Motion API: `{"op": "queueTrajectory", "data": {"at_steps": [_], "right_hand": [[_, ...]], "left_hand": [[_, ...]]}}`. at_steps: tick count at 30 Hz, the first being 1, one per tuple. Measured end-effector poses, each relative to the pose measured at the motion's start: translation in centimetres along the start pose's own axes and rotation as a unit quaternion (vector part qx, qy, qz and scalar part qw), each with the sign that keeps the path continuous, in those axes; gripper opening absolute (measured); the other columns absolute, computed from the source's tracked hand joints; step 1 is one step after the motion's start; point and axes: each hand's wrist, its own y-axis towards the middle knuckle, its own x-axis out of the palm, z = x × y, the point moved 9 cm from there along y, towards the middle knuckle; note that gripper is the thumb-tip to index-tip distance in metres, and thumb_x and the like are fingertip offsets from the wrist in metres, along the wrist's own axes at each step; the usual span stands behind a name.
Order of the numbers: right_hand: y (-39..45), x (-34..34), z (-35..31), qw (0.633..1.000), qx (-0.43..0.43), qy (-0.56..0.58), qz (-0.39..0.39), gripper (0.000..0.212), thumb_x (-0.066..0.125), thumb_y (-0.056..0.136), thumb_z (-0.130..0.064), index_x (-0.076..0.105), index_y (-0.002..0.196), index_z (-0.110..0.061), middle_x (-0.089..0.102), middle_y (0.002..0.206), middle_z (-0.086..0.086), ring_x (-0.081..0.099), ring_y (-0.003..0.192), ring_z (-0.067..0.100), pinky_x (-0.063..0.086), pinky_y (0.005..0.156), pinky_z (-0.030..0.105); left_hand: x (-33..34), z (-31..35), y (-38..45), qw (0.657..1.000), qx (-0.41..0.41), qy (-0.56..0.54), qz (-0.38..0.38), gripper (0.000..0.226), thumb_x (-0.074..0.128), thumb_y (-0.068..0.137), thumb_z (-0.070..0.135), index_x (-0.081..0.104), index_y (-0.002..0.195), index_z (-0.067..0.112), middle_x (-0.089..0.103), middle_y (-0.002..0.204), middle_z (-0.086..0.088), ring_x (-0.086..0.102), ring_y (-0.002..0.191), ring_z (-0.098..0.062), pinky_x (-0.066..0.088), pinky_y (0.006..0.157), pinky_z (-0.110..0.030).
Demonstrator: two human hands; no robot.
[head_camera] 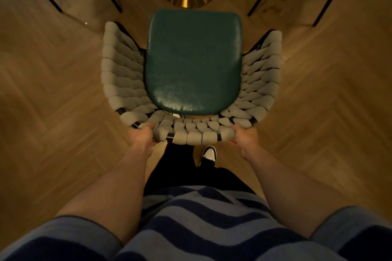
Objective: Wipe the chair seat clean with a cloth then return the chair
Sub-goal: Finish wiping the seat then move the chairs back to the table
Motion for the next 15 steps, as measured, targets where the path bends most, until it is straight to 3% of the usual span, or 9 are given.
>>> {"op": "queueTrajectory", "data": {"at_steps": [5,9,11,15], "right_hand": [[1.1,3.4,-5.2,0.999,-0.035,-0.02,-0.01,0.038,0.067,0.095,-0.024,0.057,0.13,-0.013,0.068,0.119,0.009,0.07,0.101,0.028,0.062,0.063,0.034],[2.3,6.2,-10.7,0.999,-0.034,0.001,-0.014,0.018,0.066,0.096,-0.015,0.061,0.113,-0.019,0.068,0.115,0.01,0.068,0.103,0.03,0.062,0.084,0.047],[2.9,7.7,-13.1,1.0,-0.024,0.008,-0.011,0.018,0.067,0.095,-0.016,0.059,0.112,-0.02,0.067,0.116,0.012,0.067,0.104,0.032,0.061,0.088,0.051],[3.8,10.2,-17.3,1.0,-0.005,0.015,0.006,0.024,0.065,0.098,-0.015,0.057,0.12,-0.011,0.064,0.118,0.016,0.066,0.107,0.034,0.062,0.08,0.047]], "left_hand": [[1.5,4.4,2.1,1.0,-0.003,-0.01,0.001,0.036,0.065,0.089,0.007,0.055,0.121,0.021,0.064,0.104,-0.004,0.064,0.084,-0.02,0.059,0.073,-0.045],[3.9,9.1,3.8,1.0,-0.013,-0.008,-0.013,0.037,0.065,0.089,0.007,0.054,0.123,0.016,0.063,0.11,-0.007,0.064,0.094,-0.025,0.057,0.059,-0.037],[5.3,11.8,4.7,1.0,-0.005,-0.009,-0.022,0.038,0.066,0.089,0.007,0.056,0.125,0.016,0.064,0.112,-0.008,0.065,0.093,-0.025,0.057,0.056,-0.034],[7.7,16.7,6.9,0.999,0.001,-0.003,-0.037,0.039,0.067,0.088,0.008,0.055,0.125,0.017,0.064,0.112,-0.008,0.065,0.094,-0.025,0.059,0.064,-0.04]]}}
